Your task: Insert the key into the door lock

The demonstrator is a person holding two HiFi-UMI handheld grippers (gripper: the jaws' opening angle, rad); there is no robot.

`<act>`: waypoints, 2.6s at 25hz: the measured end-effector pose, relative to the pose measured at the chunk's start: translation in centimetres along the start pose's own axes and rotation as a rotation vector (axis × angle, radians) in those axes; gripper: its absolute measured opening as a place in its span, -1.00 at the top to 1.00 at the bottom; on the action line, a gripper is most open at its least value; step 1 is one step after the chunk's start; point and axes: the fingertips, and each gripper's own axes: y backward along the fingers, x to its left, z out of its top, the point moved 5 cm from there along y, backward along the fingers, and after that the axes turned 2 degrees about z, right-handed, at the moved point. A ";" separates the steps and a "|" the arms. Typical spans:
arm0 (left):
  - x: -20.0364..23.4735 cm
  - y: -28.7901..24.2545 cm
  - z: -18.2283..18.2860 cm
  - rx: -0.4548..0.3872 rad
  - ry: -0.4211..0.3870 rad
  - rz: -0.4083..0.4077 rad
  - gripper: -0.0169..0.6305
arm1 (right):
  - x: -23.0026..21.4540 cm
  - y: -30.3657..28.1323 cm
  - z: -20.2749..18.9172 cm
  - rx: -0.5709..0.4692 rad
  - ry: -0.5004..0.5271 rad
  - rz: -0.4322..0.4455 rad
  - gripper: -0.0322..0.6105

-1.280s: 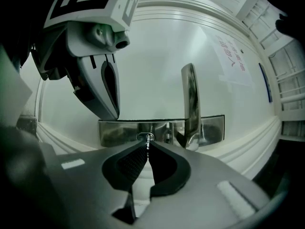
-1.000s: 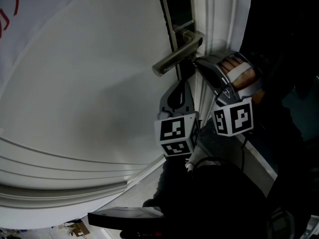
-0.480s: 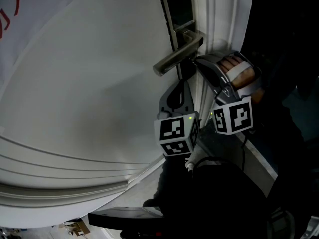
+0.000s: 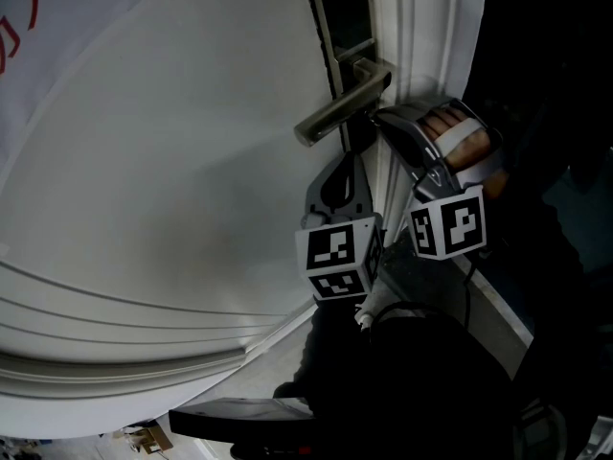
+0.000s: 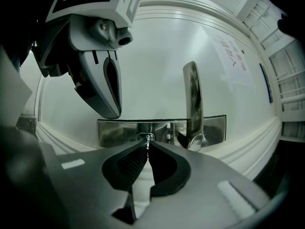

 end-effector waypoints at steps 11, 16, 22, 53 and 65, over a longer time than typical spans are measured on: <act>0.0 0.0 0.1 -0.001 0.001 0.000 0.94 | 0.0 0.0 0.0 0.001 0.002 0.002 0.86; 0.1 0.1 0.2 -0.004 0.003 0.000 0.94 | 0.0 0.0 0.0 0.005 0.004 0.007 0.86; 0.2 0.1 0.1 -0.006 0.002 0.000 0.94 | 0.0 -0.1 0.0 0.005 0.012 0.005 0.86; 0.2 0.0 0.1 -0.005 0.007 -0.002 0.94 | 0.0 -0.5 0.0 0.007 0.013 0.002 0.86; 0.2 -0.2 0.1 -0.008 0.002 -0.006 0.94 | 0.0 -0.5 0.0 0.005 0.014 0.003 0.86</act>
